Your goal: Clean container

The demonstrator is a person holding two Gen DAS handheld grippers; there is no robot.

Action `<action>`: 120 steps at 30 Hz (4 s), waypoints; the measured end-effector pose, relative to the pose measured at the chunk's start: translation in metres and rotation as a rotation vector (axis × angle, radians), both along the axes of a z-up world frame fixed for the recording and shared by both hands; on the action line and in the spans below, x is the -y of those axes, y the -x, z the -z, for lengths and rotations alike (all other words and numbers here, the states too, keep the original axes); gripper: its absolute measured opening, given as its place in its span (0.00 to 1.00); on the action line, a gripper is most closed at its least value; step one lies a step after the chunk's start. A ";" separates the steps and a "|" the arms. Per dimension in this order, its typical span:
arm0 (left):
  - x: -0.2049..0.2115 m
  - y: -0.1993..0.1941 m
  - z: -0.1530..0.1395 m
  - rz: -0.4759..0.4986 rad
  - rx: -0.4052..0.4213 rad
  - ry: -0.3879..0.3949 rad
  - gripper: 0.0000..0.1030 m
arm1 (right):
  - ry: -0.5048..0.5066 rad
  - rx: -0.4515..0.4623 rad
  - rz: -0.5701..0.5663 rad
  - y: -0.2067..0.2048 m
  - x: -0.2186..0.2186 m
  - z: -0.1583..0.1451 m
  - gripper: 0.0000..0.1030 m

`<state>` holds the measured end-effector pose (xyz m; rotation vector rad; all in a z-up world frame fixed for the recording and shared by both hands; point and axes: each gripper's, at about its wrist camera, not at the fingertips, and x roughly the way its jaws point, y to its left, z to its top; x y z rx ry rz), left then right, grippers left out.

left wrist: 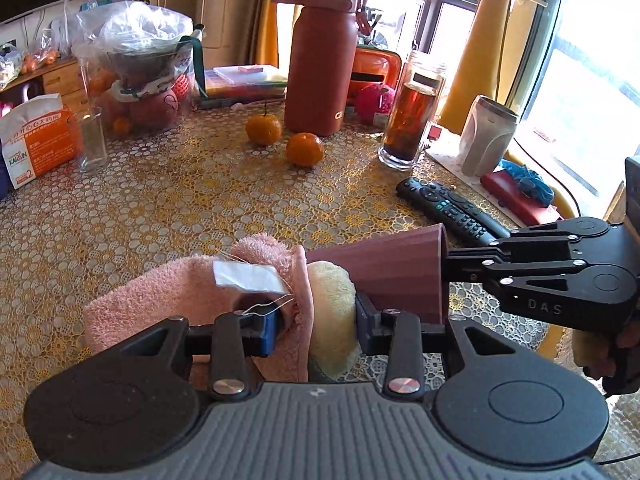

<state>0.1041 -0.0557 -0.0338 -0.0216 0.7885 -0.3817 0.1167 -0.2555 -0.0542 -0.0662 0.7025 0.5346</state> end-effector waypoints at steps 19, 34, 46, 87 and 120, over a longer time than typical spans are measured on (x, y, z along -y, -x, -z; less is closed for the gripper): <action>0.003 0.045 -0.049 0.137 0.081 0.057 0.35 | 0.122 0.161 -0.116 0.032 -0.023 0.000 0.05; -0.002 0.000 -0.031 0.096 0.027 0.013 0.36 | 0.190 0.229 -0.164 0.040 -0.032 0.003 0.05; -0.023 -0.029 -0.012 0.009 -0.024 0.009 0.35 | 0.172 0.240 -0.177 0.039 -0.032 0.002 0.05; 0.000 0.002 -0.035 0.120 0.039 0.001 0.35 | 0.211 0.251 -0.200 0.040 -0.038 0.002 0.05; -0.023 0.029 -0.059 0.223 0.067 0.042 0.36 | 0.293 0.370 -0.317 0.048 -0.064 -0.010 0.05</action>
